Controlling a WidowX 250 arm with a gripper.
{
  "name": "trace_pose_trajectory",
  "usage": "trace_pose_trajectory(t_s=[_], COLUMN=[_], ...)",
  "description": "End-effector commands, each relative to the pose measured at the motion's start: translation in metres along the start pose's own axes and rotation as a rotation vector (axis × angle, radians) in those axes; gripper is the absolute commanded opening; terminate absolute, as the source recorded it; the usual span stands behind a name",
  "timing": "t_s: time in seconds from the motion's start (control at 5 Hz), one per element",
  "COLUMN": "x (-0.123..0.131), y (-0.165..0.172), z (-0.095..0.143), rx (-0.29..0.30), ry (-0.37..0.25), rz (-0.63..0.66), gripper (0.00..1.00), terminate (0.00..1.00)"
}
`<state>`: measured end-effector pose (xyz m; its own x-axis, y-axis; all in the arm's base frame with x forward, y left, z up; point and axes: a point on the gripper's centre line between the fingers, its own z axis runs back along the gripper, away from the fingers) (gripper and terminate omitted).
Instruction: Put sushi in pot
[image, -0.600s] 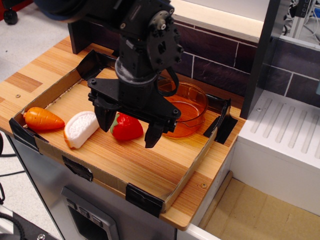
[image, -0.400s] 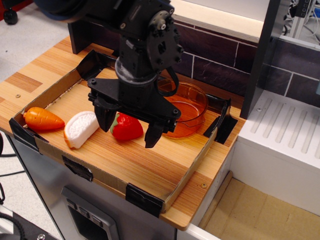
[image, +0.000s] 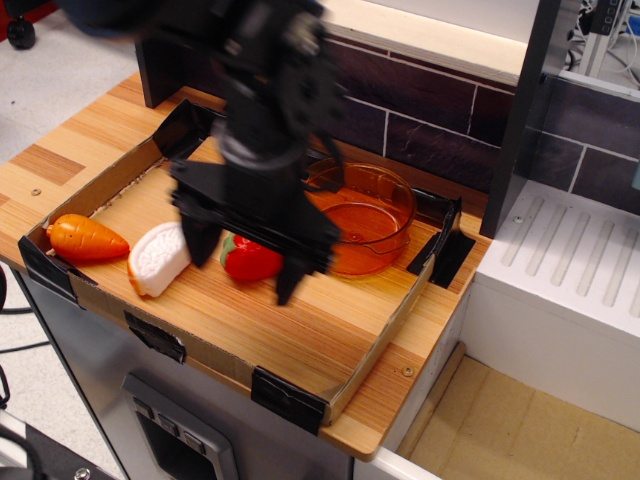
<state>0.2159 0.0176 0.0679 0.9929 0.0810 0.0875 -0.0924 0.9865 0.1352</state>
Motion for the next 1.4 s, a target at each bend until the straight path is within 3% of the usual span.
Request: trace_pose_trajectory(t_s=[0.0, 0.2, 0.6, 1.2], x=[0.022, 0.031, 0.044, 0.043], y=[0.041, 0.055, 0.072, 0.076], z=[0.012, 0.005, -0.029, -0.048], rx=[-0.066, -0.061, -0.02, -0.053], ry=[0.018, 0.046, -0.006, 0.015], rz=[-0.13, -0.179, -0.266, -0.327], gripper=[1.0, 1.0, 1.0, 1.0], terminate=[0.0, 0.0, 0.0, 0.0])
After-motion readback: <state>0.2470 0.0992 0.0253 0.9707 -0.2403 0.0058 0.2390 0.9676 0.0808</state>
